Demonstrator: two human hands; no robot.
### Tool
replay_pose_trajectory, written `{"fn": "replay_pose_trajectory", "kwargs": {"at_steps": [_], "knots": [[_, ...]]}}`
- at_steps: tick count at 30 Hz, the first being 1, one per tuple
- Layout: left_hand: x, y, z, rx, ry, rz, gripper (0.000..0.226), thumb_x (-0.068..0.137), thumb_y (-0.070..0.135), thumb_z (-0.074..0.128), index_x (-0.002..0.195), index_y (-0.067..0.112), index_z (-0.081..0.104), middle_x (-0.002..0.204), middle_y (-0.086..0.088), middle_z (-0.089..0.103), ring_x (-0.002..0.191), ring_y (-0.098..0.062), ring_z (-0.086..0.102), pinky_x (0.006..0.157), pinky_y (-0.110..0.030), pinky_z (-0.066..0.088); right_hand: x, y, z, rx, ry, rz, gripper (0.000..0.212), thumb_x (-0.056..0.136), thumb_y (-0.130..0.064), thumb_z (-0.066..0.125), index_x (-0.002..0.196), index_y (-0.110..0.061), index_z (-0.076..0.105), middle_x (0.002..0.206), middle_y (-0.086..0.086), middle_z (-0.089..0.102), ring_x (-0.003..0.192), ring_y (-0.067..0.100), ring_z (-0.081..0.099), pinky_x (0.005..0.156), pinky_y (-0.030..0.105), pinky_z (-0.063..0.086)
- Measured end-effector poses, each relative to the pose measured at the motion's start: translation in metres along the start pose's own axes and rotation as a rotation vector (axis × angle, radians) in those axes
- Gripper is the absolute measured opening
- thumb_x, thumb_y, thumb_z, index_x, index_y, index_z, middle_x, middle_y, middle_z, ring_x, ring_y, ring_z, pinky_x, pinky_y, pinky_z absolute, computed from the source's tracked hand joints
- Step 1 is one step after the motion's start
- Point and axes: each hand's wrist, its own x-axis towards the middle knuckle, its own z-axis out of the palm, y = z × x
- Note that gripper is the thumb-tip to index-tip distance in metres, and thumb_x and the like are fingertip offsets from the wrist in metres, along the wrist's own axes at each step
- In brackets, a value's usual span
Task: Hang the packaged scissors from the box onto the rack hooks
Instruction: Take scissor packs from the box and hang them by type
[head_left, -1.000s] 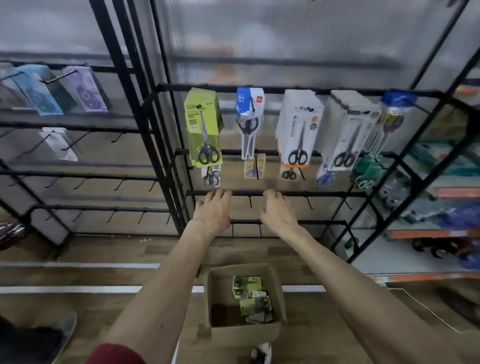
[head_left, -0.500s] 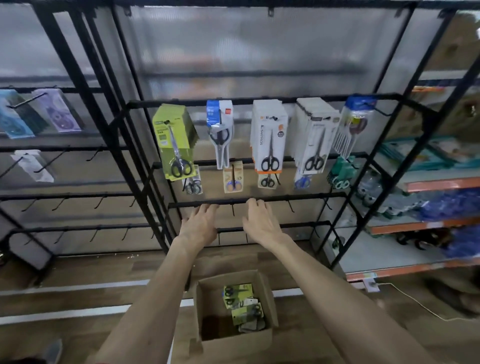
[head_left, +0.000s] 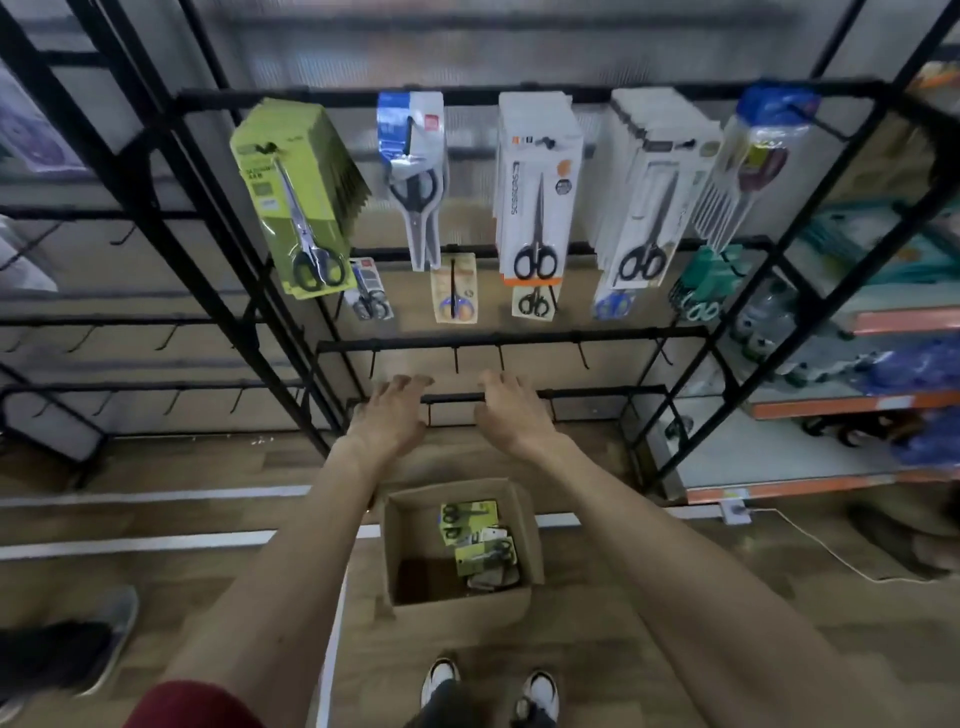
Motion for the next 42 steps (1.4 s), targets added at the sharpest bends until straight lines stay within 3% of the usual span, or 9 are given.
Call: {"fn": "replay_pose_trajectory", "kwargs": {"at_steps": [4, 8, 12, 16, 19, 23, 27, 36, 42], "knots": [[0.04, -0.023, 0.052, -0.007, 0.017, 0.034, 0.065, 0.095, 0.008, 0.054, 0.153, 0.031, 0.034, 0.157, -0.006, 0.036, 0.141, -0.034, 0.037, 0.111, -0.051, 0.037, 0.03, 0.026, 0.058, 0.016, -0.01, 0.024, 0.038, 0.096, -0.018, 0.043, 0.133, -0.007, 0.044, 0.133, 0.02, 0.049, 0.123, 0.037, 0.043, 0.097, 0.046, 0.041], [0.099, -0.058, 0.168, 0.041, -0.099, 0.039, 0.061, 0.096, 0.008, 0.049, 0.153, 0.024, 0.033, 0.157, -0.007, 0.035, 0.142, -0.034, 0.036, 0.112, -0.047, 0.035, 0.064, 0.082, 0.161, 0.005, -0.075, 0.058, 0.038, 0.098, -0.013, 0.043, 0.134, -0.003, 0.046, 0.131, 0.02, 0.052, 0.121, 0.037, 0.048, 0.086, 0.037, 0.037], [0.168, -0.099, 0.314, 0.064, -0.165, 0.065, 0.06, 0.099, 0.014, 0.053, 0.155, 0.017, 0.032, 0.157, -0.011, 0.035, 0.143, -0.033, 0.035, 0.111, -0.042, 0.035, 0.101, 0.159, 0.292, -0.059, -0.164, 0.096, 0.039, 0.1, -0.01, 0.04, 0.138, -0.004, 0.046, 0.137, 0.019, 0.052, 0.123, 0.039, 0.049, 0.103, 0.042, 0.039], [0.231, -0.137, 0.458, 0.092, -0.215, 0.08, 0.059, 0.098, 0.016, 0.053, 0.153, 0.016, 0.033, 0.156, -0.01, 0.037, 0.141, -0.034, 0.04, 0.109, -0.047, 0.041, 0.15, 0.246, 0.442, -0.071, -0.218, 0.18, 0.037, 0.096, -0.02, 0.043, 0.132, -0.01, 0.051, 0.108, 0.017, 0.064, 0.101, 0.04, 0.06, 0.094, 0.05, 0.048], [0.279, -0.162, 0.553, 0.056, -0.242, 0.056, 0.062, 0.096, 0.015, 0.056, 0.153, 0.014, 0.032, 0.158, -0.012, 0.033, 0.141, -0.037, 0.037, 0.11, -0.051, 0.039, 0.18, 0.304, 0.534, -0.133, -0.205, 0.16, 0.018, 0.09, -0.021, 0.044, 0.102, -0.012, 0.054, 0.089, 0.012, 0.064, 0.087, 0.036, 0.062, 0.106, 0.053, 0.038], [0.334, -0.19, 0.659, 0.075, -0.249, 0.085, 0.066, 0.096, 0.022, 0.06, 0.154, 0.017, 0.029, 0.162, -0.007, 0.027, 0.146, -0.032, 0.031, 0.109, -0.05, 0.038, 0.212, 0.356, 0.63, -0.069, -0.327, 0.144, 0.035, 0.094, -0.023, 0.055, 0.125, -0.008, 0.049, 0.121, 0.017, 0.057, 0.114, 0.037, 0.049, 0.095, 0.045, 0.045], [0.38, -0.212, 0.746, 0.106, -0.236, 0.098, 0.072, 0.095, 0.028, 0.063, 0.156, 0.02, 0.026, 0.162, -0.003, 0.026, 0.147, -0.028, 0.029, 0.109, -0.05, 0.038, 0.241, 0.394, 0.714, -0.196, -0.417, 0.076, 0.055, 0.093, -0.032, 0.059, 0.141, -0.011, 0.04, 0.142, 0.016, 0.046, 0.129, 0.037, 0.038, 0.102, 0.045, 0.038], [0.39, -0.226, 0.814, 0.099, -0.262, 0.074, 0.081, 0.093, 0.025, 0.068, 0.159, 0.02, 0.021, 0.164, 0.0, 0.018, 0.15, -0.028, 0.02, 0.11, -0.055, 0.038, 0.239, 0.424, 0.76, -0.225, -0.423, 0.086, 0.066, 0.089, -0.037, 0.062, 0.143, -0.013, 0.034, 0.147, 0.014, 0.032, 0.133, 0.037, 0.03, 0.106, 0.049, 0.033], [0.413, -0.228, 0.829, -0.018, -0.145, -0.04, 0.1, 0.086, 0.038, 0.077, 0.16, 0.027, 0.01, 0.16, -0.013, 0.01, 0.145, -0.049, 0.018, 0.111, -0.061, 0.036, 0.245, 0.427, 0.785, -0.122, -0.44, 0.225, 0.122, 0.073, -0.052, 0.082, 0.155, -0.01, 0.0, 0.156, 0.022, 0.012, 0.139, 0.045, 0.022, 0.111, 0.061, 0.027]]}}
